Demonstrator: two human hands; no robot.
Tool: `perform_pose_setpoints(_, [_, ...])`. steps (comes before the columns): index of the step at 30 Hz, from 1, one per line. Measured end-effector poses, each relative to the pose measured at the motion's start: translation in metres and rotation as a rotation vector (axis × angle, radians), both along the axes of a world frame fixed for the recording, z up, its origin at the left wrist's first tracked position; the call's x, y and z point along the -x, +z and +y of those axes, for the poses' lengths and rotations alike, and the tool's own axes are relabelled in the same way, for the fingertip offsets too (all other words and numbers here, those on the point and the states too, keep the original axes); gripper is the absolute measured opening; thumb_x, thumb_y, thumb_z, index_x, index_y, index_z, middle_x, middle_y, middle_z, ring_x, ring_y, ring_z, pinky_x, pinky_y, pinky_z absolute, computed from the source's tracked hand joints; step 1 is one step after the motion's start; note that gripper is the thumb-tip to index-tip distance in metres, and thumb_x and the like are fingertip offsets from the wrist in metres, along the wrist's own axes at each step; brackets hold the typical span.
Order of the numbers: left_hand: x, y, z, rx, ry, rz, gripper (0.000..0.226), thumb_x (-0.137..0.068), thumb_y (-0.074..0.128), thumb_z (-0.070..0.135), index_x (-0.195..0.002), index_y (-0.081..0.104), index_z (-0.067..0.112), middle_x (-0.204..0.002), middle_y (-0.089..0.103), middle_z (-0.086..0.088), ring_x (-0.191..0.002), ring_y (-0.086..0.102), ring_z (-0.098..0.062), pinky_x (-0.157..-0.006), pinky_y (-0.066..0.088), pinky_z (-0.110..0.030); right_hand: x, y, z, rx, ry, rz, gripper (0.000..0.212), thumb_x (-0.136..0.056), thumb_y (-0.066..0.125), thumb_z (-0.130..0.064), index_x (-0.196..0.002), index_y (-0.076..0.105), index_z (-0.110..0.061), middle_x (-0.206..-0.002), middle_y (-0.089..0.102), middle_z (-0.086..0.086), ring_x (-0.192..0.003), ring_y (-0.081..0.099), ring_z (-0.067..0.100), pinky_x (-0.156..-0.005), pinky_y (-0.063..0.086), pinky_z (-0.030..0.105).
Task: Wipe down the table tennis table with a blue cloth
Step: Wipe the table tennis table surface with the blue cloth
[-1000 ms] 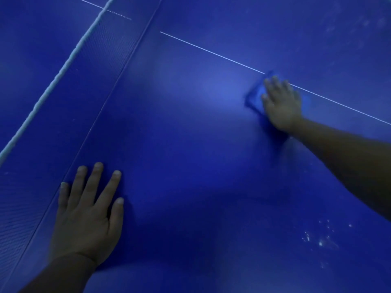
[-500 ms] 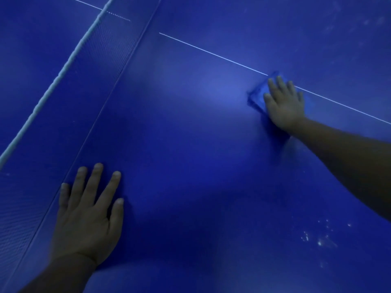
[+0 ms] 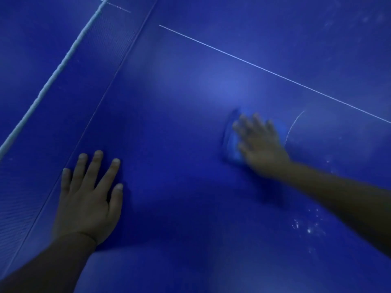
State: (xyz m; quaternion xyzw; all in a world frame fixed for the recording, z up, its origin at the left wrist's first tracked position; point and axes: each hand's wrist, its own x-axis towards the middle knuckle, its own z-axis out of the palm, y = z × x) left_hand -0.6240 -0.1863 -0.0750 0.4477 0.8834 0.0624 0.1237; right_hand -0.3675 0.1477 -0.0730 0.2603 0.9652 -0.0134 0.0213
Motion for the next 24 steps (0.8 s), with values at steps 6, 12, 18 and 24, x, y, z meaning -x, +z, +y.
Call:
perform_pose_setpoints(6, [0.000, -0.003, -0.002, -0.027, -0.001, 0.015, 0.062, -0.099, 0.020, 0.051, -0.154, 0.030, 0.024, -0.164, 0.017, -0.005, -0.153, 0.001, -0.024, -0.122, -0.011, -0.038, 0.036, 0.000, 0.039, 0.038, -0.513, 0.013, 0.056, -0.105, 0.030, -0.047, -0.158, 0.023, -0.030, -0.167, 0.014, -0.004, -0.153, 0.011, 0.030, -0.120, 0.009, 0.057])
perform_pose_setpoints(12, [-0.003, -0.001, -0.002, -0.059, 0.008, 0.000, 0.064, -0.098, 0.018, 0.051, -0.154, 0.030, 0.023, -0.164, 0.017, -0.007, -0.153, 0.002, -0.025, -0.122, -0.005, -0.045, -0.018, -0.008, -0.166, 0.097, 0.113, 0.035, 0.056, -0.102, 0.030, -0.051, -0.154, 0.034, -0.031, -0.165, 0.024, 0.001, -0.152, 0.017, 0.035, -0.117, 0.015, 0.065])
perform_pose_setpoints(18, [-0.003, -0.001, -0.001, -0.056, 0.009, 0.003, 0.065, -0.098, 0.016, 0.053, -0.155, 0.028, 0.025, -0.165, 0.015, -0.005, -0.153, 0.001, -0.024, -0.123, -0.006, -0.044, -0.018, -0.004, -0.102, 0.043, 0.197, -0.020, 0.059, -0.098, 0.030, -0.051, -0.153, 0.033, -0.031, -0.161, 0.031, 0.002, -0.149, 0.026, 0.036, -0.116, 0.015, 0.060])
perform_pose_setpoints(24, [-0.002, -0.001, -0.004, -0.077, -0.009, -0.003, 0.071, -0.094, 0.016, 0.059, -0.155, 0.029, 0.024, -0.165, 0.015, -0.005, -0.153, 0.002, -0.025, -0.122, -0.005, -0.046, 0.019, -0.002, -0.070, 0.044, -0.363, 0.027, 0.059, -0.103, 0.023, -0.052, -0.158, 0.019, -0.032, -0.167, 0.012, -0.005, -0.154, 0.008, 0.029, -0.120, 0.007, 0.059])
